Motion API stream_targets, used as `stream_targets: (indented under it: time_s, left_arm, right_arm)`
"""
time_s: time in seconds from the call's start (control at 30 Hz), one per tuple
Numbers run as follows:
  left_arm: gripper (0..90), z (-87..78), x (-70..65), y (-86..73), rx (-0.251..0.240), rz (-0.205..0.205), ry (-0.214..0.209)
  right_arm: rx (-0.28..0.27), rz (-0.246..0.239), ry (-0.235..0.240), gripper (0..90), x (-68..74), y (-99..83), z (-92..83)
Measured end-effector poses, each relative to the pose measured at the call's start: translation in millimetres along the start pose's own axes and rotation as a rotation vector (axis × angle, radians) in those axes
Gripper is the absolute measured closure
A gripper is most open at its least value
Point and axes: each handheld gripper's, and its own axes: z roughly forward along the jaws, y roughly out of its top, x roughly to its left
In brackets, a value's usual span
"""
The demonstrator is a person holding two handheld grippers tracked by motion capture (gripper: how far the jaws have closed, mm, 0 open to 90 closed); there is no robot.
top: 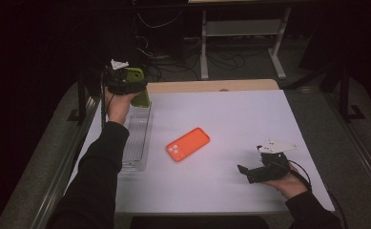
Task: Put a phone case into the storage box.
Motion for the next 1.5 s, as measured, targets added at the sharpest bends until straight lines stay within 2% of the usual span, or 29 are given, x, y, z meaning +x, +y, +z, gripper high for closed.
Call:
stream_targets:
  time_s: [0.07,0.27,0.33,0.43,0.47,0.5,0.63,0.67,0.7,0.77,0.8,0.9,1.0,1.03,1.07,1.13,1.23,1.43,1.47,1.5]
  left_arm:
    - [14.5,4.7,3.2,-5.9,0.009,-0.011,0.012]
    - [14.4,15.1,5.5,-22.0,0.040,-0.010,0.066]
    - [14.4,18.3,5.0,-26.3,0.046,-0.017,0.076]
    - [14.3,22.4,2.9,-31.6,0.050,-0.014,0.091]
    - [14.2,22.8,3.1,-32.9,0.057,0.000,0.093]
    - [14.2,24.5,1.5,-34.2,0.051,-0.012,0.098]
    - [14.0,28.5,-0.1,-37.9,0.051,-0.015,0.107]
    - [14.0,29.8,-1.5,-39.2,0.045,-0.031,0.111]
    - [13.9,30.3,-0.4,-39.9,0.052,-0.015,0.117]
    - [13.8,32.4,-1.2,-42.3,0.053,-0.023,0.125]
    - [13.9,32.9,-0.6,-43.5,0.059,-0.014,0.128]
    - [13.7,36.2,-0.1,-47.5,0.069,-0.018,0.132]
    - [13.6,38.3,-0.6,-49.7,0.069,-0.025,0.129]
    - [13.5,37.9,-0.4,-49.8,0.076,-0.015,0.126]
    - [13.5,39.0,-1.6,-50.4,0.066,-0.027,0.123]
    - [13.3,39.6,-1.7,-50.7,0.069,-0.026,0.128]
    - [12.7,40.2,-1.4,-50.7,0.068,-0.027,0.128]
    - [2.6,37.9,2.0,-49.8,0.079,-0.047,0.104]
    - [1.3,37.4,1.7,-49.3,0.065,-0.060,0.097]
    - [1.0,35.0,3.5,-48.2,0.076,-0.049,0.089]
  right_arm:
    - [-0.003,-0.006,0.000,0.0,-0.2,0.1,0.0]
    - [-0.005,-0.008,0.000,0.0,-0.1,0.4,0.2]
    - [0.002,0.002,0.004,0.0,1.0,0.4,0.0]
    - [-0.002,-0.009,0.000,0.0,1.0,0.8,0.1]
    - [-0.002,-0.009,-0.001,0.0,1.2,0.8,0.2]
    - [-0.003,-0.009,0.000,0.0,1.3,0.9,0.3]
    - [-0.001,-0.009,0.000,0.0,1.8,1.0,0.4]
    - [0.001,-0.005,0.002,0.0,2.2,1.0,0.4]
    - [-0.002,-0.010,0.000,0.0,1.9,1.0,0.3]
    - [-0.002,-0.010,-0.001,0.0,1.9,1.1,0.0]
    - [-0.002,-0.008,0.000,0.0,2.0,1.1,-0.1]
    - [-0.001,0.004,0.003,0.0,3.1,1.3,-0.3]
    - [-0.009,-0.014,0.001,0.0,2.6,1.6,-0.4]
    - [-0.008,-0.015,0.002,0.0,2.4,1.7,-0.4]
    - [-0.009,-0.014,0.000,0.0,2.3,1.6,-0.1]
    - [-0.003,-0.003,0.003,0.0,3.0,1.4,-0.2]
    - [-0.009,-0.014,0.000,0.0,2.7,1.5,-0.2]
    - [-0.007,-0.003,0.002,0.0,3.0,1.5,-1.0]
    - [-0.005,0.002,0.001,0.0,3.2,1.7,-1.3]
    - [-0.005,-0.001,0.000,0.0,2.9,1.7,-1.4]
